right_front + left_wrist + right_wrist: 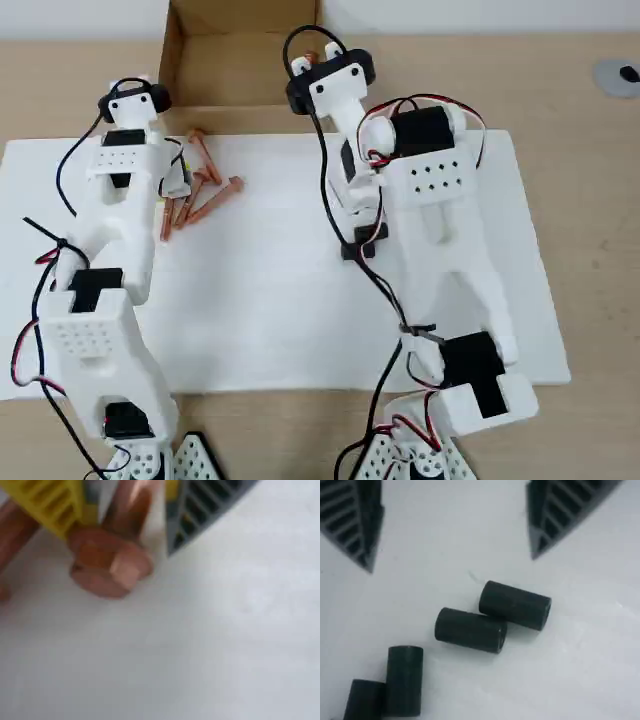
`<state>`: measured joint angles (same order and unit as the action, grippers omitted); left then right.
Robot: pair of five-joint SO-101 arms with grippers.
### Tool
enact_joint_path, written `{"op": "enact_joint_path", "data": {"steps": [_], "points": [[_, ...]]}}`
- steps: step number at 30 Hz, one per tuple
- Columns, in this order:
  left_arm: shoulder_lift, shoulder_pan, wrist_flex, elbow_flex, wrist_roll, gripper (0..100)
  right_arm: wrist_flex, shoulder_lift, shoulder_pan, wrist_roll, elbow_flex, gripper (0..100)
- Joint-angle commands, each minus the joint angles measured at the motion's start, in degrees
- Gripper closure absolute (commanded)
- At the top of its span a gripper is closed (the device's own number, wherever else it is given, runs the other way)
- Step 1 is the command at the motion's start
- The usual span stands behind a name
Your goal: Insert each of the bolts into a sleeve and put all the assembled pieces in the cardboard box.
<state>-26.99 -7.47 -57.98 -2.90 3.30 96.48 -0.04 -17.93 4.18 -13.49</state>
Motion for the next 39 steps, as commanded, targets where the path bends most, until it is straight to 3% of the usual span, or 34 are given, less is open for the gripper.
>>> {"op": "enact_joint_path", "data": {"steps": [1, 4, 7, 15, 19, 23, 30, 39], "points": [[0.22, -0.53, 2.9, 0.53, 1.05, 89, -0.62, -3.12, 0.92, 0.0, -0.04, 75.3], [0.22, -0.62, 2.81, 0.53, 1.05, 90, -0.62, -3.12, 0.92, 0.0, -0.04, 75.3], [0.66, -1.05, 2.73, 0.62, 1.05, 100, -0.53, -3.12, 0.92, 0.0, 0.04, 75.3], [1.36, -2.99, -6.51, -4.92, 1.05, 99, 3.34, -3.12, 0.57, 0.44, 0.04, 75.3], [8.04, -1.67, -13.45, -7.03, 1.05, 99, 5.89, -2.51, 0.75, 2.37, 0.75, 75.3], [20.62, -0.97, -16.26, -3.34, 0.88, 99, 5.89, -2.15, 0.4, 8.26, 7.25, 75.3], [49.1, 0.79, -15.74, 15.12, 0.88, 99, 5.63, 0.04, 0.31, 24.44, 15.43, 75.3], [84.0, 0.88, -6.59, 43.96, -2.55, 99, 5.54, 9.71, 0.4, 48.35, 11.12, 75.3]]}}
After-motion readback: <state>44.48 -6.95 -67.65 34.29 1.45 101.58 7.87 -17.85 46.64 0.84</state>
